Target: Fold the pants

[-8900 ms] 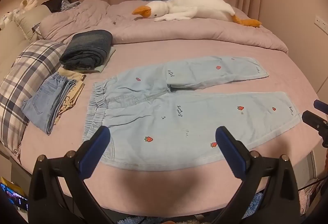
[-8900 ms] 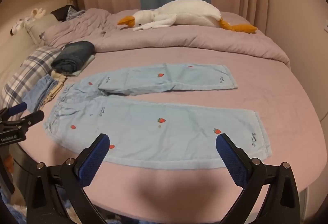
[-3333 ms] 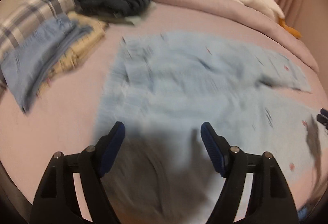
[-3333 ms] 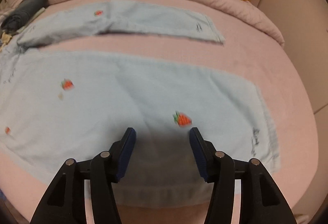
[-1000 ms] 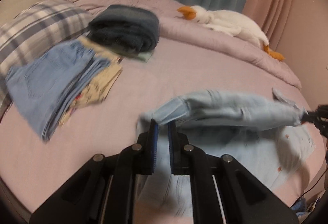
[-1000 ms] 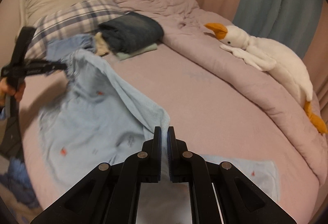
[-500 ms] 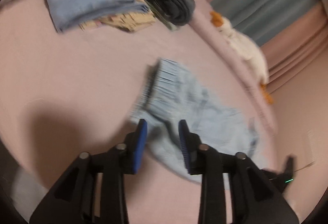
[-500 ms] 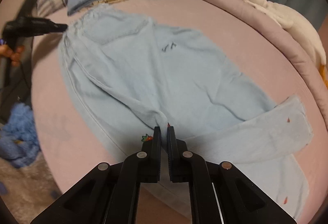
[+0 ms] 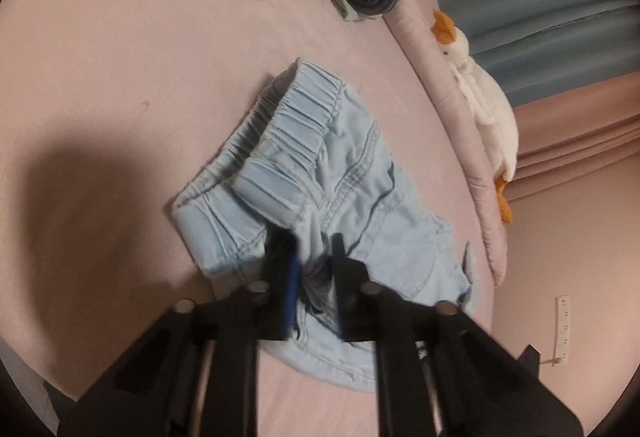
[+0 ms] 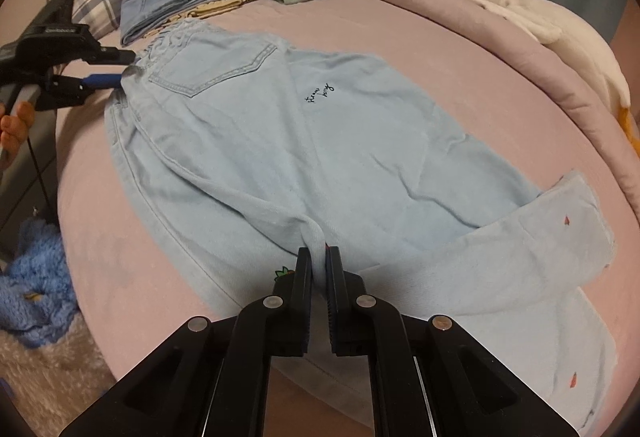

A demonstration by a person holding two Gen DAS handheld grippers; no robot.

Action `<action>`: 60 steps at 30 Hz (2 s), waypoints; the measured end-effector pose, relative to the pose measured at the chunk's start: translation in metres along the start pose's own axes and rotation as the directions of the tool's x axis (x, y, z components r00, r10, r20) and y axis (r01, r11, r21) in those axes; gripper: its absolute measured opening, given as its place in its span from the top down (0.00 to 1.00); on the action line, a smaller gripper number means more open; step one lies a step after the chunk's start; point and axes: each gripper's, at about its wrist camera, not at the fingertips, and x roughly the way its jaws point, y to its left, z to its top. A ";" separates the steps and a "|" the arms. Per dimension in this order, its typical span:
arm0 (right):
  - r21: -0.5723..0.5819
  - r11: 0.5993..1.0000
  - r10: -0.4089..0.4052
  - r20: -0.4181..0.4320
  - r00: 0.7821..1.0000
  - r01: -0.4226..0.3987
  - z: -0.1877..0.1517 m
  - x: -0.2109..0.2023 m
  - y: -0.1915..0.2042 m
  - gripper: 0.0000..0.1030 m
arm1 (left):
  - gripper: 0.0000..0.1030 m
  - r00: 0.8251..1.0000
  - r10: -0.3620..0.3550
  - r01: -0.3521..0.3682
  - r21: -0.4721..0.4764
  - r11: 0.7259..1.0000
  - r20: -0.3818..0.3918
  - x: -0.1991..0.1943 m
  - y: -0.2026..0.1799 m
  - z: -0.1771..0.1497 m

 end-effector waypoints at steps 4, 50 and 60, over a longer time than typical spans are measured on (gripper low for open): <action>0.010 1.000 0.001 -0.004 1.000 -0.001 -0.001 0.002 0.001 0.94 | 0.90 1.000 -0.008 0.007 0.048 0.999 0.024 -0.009 -0.003 0.000; 0.200 0.977 0.064 0.047 0.997 -0.072 -0.012 -0.022 0.011 0.81 | 0.59 0.901 0.388 -0.397 0.724 0.564 0.193 0.045 -0.055 -0.085; 0.285 0.950 0.114 0.072 0.991 -0.130 -0.027 -0.038 -0.023 0.81 | 0.51 0.942 0.313 -0.306 0.703 0.642 0.124 0.033 -0.067 -0.078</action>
